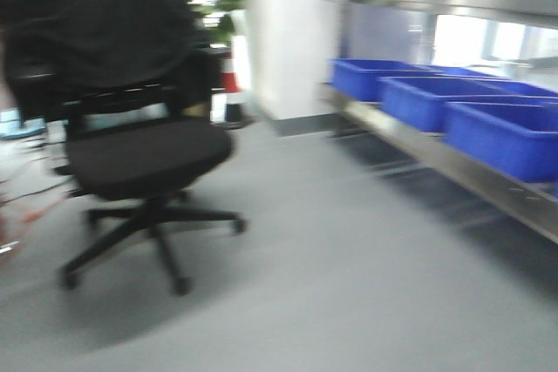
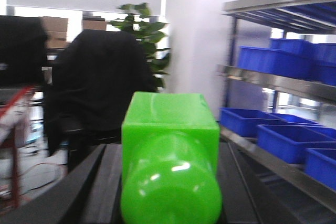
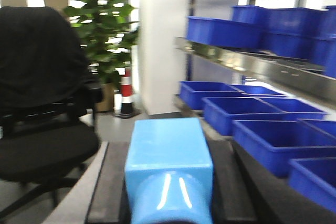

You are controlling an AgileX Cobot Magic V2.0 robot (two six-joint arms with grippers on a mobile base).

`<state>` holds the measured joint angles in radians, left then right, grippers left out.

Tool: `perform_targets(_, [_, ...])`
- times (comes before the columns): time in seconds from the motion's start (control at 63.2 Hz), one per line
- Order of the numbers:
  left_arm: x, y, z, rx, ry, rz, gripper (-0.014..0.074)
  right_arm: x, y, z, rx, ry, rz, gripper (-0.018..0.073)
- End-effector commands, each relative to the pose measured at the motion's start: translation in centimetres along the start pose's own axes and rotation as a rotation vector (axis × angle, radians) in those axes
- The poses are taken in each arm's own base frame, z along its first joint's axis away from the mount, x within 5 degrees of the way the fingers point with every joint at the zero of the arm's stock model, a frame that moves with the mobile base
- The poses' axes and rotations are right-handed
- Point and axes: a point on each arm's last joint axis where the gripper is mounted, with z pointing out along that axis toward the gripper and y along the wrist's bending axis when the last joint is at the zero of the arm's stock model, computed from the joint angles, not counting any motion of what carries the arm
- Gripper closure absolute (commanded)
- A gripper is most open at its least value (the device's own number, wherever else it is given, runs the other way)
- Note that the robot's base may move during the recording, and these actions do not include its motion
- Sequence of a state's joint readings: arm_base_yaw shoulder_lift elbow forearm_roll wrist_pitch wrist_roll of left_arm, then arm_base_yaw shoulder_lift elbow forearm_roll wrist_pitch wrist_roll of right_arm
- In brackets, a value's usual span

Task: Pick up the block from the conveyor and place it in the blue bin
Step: 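Drive up to the shelving with blue bins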

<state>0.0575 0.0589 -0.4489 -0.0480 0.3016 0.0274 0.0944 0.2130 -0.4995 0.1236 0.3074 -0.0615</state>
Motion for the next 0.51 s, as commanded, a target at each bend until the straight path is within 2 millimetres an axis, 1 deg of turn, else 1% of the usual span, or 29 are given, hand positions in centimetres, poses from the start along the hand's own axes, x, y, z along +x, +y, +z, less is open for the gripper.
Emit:
perform_targets(0.0, [-0.18, -0.02, -0.09, 0.002, -0.018, -0.008, 0.0708, -0.48, -0.02, -0.14, 0.004, -0.037, -0.014, 0.0721])
perform_targets(0.49, [-0.18, -0.02, -0.09, 0.002, -0.018, -0.008, 0.0708, -0.48, -0.02, -0.14, 0.004, -0.037, -0.014, 0.0721])
